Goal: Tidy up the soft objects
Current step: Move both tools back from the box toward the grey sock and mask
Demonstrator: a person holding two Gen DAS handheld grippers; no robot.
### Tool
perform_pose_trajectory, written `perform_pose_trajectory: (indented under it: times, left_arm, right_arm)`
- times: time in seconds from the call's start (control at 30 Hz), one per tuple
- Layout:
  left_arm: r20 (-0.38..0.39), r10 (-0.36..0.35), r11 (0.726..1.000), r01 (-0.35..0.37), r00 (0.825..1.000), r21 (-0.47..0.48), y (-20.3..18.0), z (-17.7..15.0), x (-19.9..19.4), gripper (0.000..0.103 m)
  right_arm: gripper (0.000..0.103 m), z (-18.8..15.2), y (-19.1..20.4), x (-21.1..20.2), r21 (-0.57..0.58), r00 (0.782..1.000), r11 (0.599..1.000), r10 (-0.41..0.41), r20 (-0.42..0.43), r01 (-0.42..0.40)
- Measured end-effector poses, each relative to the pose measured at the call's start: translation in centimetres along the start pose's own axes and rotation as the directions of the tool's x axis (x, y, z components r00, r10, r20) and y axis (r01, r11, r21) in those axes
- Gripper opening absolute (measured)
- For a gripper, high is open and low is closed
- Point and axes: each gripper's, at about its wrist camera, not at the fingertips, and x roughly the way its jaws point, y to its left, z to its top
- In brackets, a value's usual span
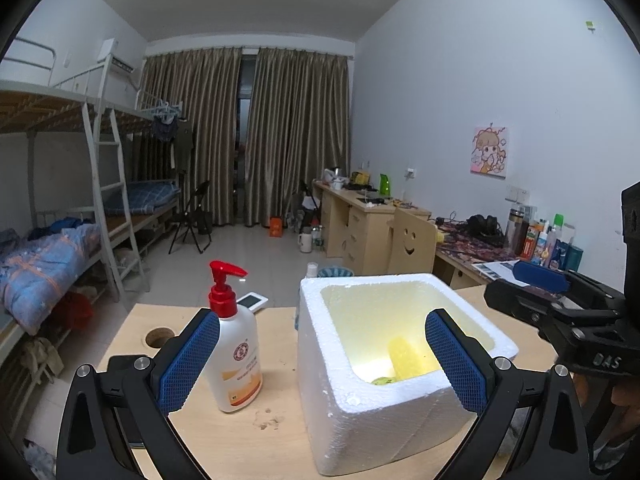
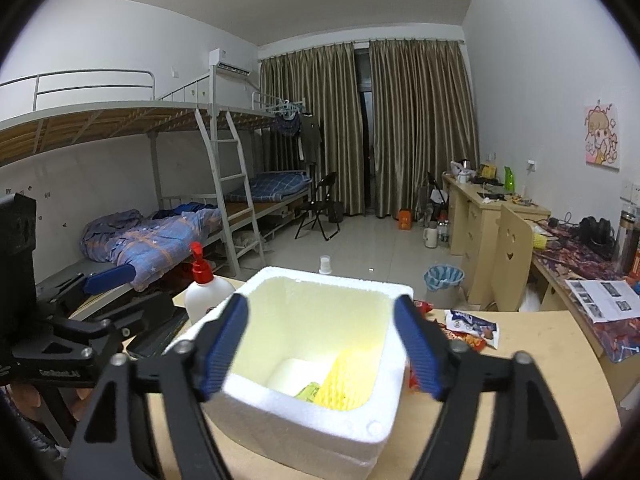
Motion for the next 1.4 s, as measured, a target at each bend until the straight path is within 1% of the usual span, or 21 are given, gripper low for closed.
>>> perform_pose_trajectory:
  times: [0.13,0.23,0.37,0.5,0.6,0.83,1.03,1.2,1.4]
  left_arm:
    - [0.011,-0.012,1.0,0.012,1.0,0.0,-0.6,0.3,-1.6,0.103]
    - [0.031,-0.017,1.0,0.016,0.999,0.007,-1.2,0.4,-3.3,0.103]
    - [0.058,-0.028,0.999,0.027,0.998,0.018,-2.2,0.6,-5.8,0.103]
    - [0.066,-0.026,0.999,0.024,0.998,0.03,-3.4,0.9,-7.8,0.103]
    - [0.079,-0.042,0.998,0.038,0.996,0.043,-4.4,0.9,-9.6,0.103]
    - [0.082,-0.087,0.995,0.083,0.993,0.048,-6.1,0.6,-13.2,0.103]
    - [0.124,-0.12,0.991,0.111,0.985,0.077,-8.1,0.2,-17.0,0.103]
    - [0.151,-0.129,0.988,0.115,0.98,0.1,-9.5,-0.3,-19.9,0.103]
    - [0.173,-0.152,0.986,0.136,0.973,0.101,-10.3,-1.3,-23.0,0.103]
  right_arm:
    - [0.098,0.2,0.5,-1.7,-0.009,0.999,1.0,-0.026,0.018,0.027]
    - [0.099,0.6,0.6,-3.2,-0.003,0.998,0.999,-0.032,0.047,0.032]
    - [0.102,0.8,0.8,-5.6,-0.006,0.994,0.998,-0.058,0.09,0.059]
    - [0.103,0.6,1.0,-8.0,-0.004,0.99,0.998,-0.064,0.123,0.065]
    - [0.103,0.5,1.4,-9.7,-0.002,0.987,0.997,-0.07,0.142,0.071]
    - [0.103,0.1,2.1,-13.4,-0.002,0.979,0.996,-0.083,0.186,0.085]
    - [0.103,-0.6,2.2,-16.8,0.01,0.968,0.993,-0.115,0.225,0.115]
    - [0.103,-1.2,2.8,-18.9,0.007,0.959,0.991,-0.129,0.252,0.132]
    - [0.103,-2.4,3.7,-21.4,0.008,0.95,0.989,-0.142,0.278,0.146]
